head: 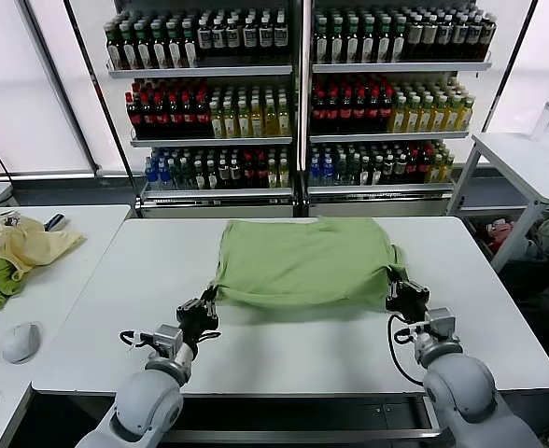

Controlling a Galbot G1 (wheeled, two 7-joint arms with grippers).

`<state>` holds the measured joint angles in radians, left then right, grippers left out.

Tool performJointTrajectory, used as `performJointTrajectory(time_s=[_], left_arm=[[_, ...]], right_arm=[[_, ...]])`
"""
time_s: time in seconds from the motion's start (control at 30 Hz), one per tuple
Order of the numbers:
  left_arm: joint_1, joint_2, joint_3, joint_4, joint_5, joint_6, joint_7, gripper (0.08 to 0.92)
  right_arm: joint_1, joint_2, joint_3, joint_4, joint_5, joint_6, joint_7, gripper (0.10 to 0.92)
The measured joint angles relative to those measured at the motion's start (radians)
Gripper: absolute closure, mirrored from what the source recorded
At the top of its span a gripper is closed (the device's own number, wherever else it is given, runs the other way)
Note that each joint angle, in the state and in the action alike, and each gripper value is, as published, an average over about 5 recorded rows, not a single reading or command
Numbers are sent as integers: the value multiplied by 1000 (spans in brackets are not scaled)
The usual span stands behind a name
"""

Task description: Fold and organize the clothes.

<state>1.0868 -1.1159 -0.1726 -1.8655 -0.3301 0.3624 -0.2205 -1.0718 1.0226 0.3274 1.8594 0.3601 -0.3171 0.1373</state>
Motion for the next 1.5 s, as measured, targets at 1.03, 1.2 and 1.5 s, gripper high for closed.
performJointTrajectory(time_s=[1.03, 1.2, 1.5], left_arm=[[-164, -49, 82, 245, 81, 13, -47, 623], [-122, -49, 63, 212, 77, 11, -53, 476], [-94, -61, 61, 200, 40, 18, -57, 224]], right_arm=[[159, 54, -100, -201, -68, -28, -25, 569], [108, 43, -58, -168, -61, -29, -23, 431], [15, 23, 42, -125, -10, -57, -9, 216]])
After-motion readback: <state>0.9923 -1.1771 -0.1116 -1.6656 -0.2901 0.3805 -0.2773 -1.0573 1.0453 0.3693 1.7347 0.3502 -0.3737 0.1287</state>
